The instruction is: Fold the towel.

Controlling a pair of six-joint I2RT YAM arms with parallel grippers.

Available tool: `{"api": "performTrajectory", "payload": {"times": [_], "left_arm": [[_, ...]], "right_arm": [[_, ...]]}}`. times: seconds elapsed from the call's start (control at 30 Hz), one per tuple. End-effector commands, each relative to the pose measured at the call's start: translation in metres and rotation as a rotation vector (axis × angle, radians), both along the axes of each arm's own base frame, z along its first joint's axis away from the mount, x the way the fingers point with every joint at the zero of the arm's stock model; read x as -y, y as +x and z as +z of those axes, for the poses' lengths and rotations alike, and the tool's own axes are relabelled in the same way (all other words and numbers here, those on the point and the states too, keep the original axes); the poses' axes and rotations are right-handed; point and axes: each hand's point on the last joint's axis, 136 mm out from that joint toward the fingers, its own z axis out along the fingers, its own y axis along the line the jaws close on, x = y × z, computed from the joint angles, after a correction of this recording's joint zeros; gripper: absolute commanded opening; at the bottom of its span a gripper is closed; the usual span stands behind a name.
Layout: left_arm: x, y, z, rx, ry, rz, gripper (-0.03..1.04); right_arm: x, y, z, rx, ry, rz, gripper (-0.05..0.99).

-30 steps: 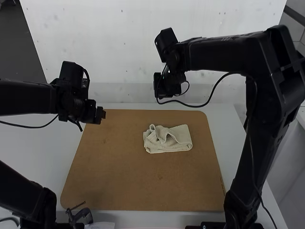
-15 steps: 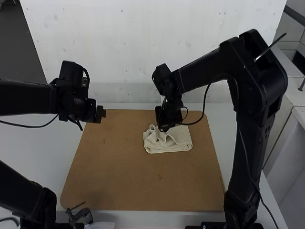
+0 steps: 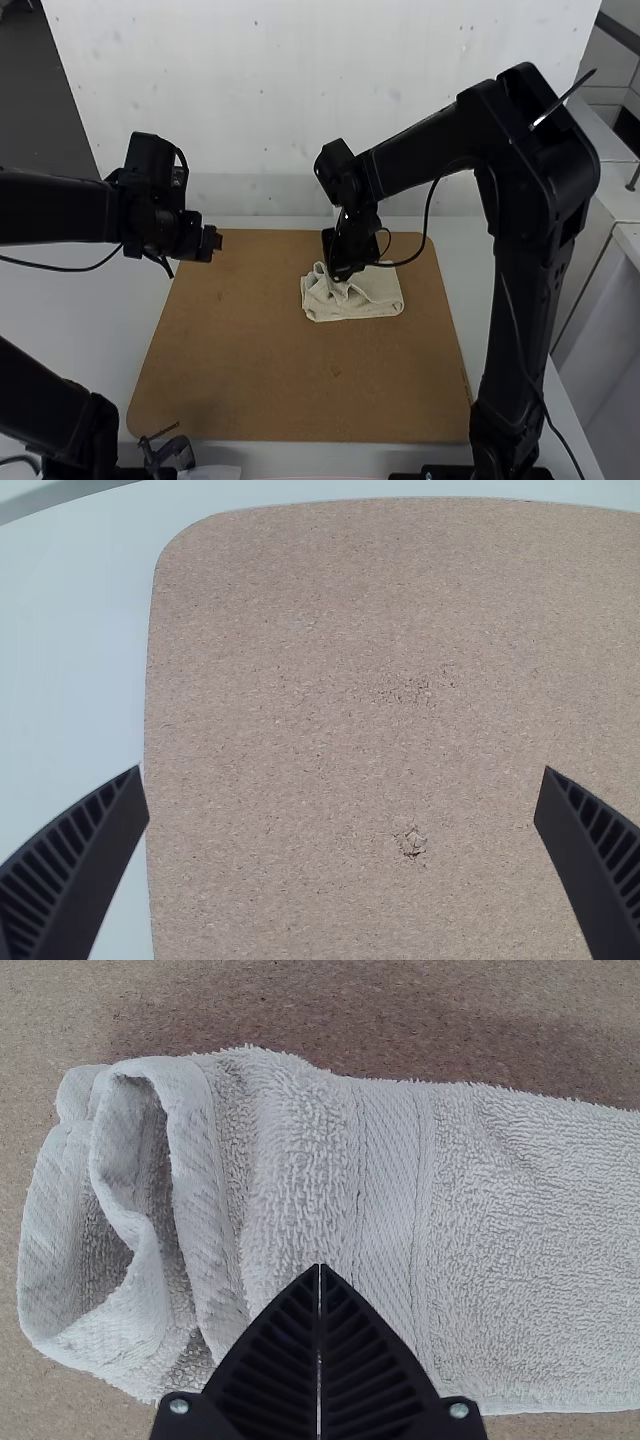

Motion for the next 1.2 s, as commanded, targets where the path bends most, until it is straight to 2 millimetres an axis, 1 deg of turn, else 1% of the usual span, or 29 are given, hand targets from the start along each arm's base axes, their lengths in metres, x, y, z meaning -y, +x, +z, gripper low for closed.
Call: {"api": "performTrajectory", "payload": {"times": [0.0, 0.07, 0.2, 0.23, 0.27, 0.4, 0.43, 0.5, 0.67, 0.87, 0.93, 0.97, 1.03, 1.07, 1.17], "left_arm": [[-0.002, 0.004, 0.013, 0.046, 0.0, -0.001, 1.0], [-0.002, 0.004, 0.012, 0.045, 0.0, -0.001, 1.0], [-0.002, 0.003, 0.011, 0.045, 0.0, -0.001, 1.0], [-0.002, 0.003, 0.011, 0.045, 0.0, -0.001, 1.0], [-0.002, 0.003, 0.011, 0.045, 0.0, -0.001, 1.0], [-0.002, 0.003, 0.012, 0.048, 0.0, -0.001, 1.0], [-0.002, 0.003, 0.012, 0.048, 0.0, -0.001, 1.0], [-0.002, 0.003, 0.012, 0.046, 0.0, -0.001, 1.0], [-0.002, 0.003, 0.012, 0.048, -0.001, -0.002, 1.0], [-0.001, 0.004, 0.013, 0.05, -0.004, -0.004, 1.0], [-0.001, 0.004, 0.012, 0.049, -0.005, -0.005, 1.0], [-0.001, 0.003, 0.011, 0.047, -0.004, -0.005, 1.0], [-0.001, 0.003, 0.01, 0.046, -0.003, -0.007, 1.0], [-0.001, 0.003, 0.01, 0.046, -0.001, -0.009, 1.0], [-0.001, 0.003, 0.01, 0.047, 0.0, -0.01, 1.0]], "right_arm": [[-0.012, 0.003, 0.032, 0.069, 0.042, 0.027, 0.02], [-0.013, -0.001, 0.034, 0.07, 0.043, 0.036, 0.02], [-0.017, -0.016, 0.025, 0.051, 0.027, 0.069, 0.02], [-0.019, -0.019, 0.024, 0.049, 0.024, 0.077, 0.09], [-0.019, -0.021, 0.023, 0.045, 0.021, 0.081, 0.14], [-0.025, -0.028, 0.023, 0.046, 0.02, 0.105, 0.15], [-0.023, -0.029, 0.021, 0.048, 0.006, 0.107, 0.15], [-0.02, -0.029, 0.016, 0.052, -0.023, 0.107, 0.15], [-0.002, -0.024, 0.001, 0.069, -0.135, 0.104, 0.15], [-0.001, -0.024, -0.015, 0.051, -0.161, 0.104, 0.15], [-0.004, -0.022, -0.015, 0.059, -0.154, 0.106, 0.15], [-0.005, -0.022, -0.013, 0.063, -0.151, 0.107, 0.16], [-0.008, -0.02, -0.011, 0.067, -0.142, 0.108, 0.31], [-0.01, -0.019, -0.007, 0.071, -0.134, 0.109, 0.33], [-0.012, -0.019, -0.004, 0.075, -0.129, 0.113, 0.33]]}}
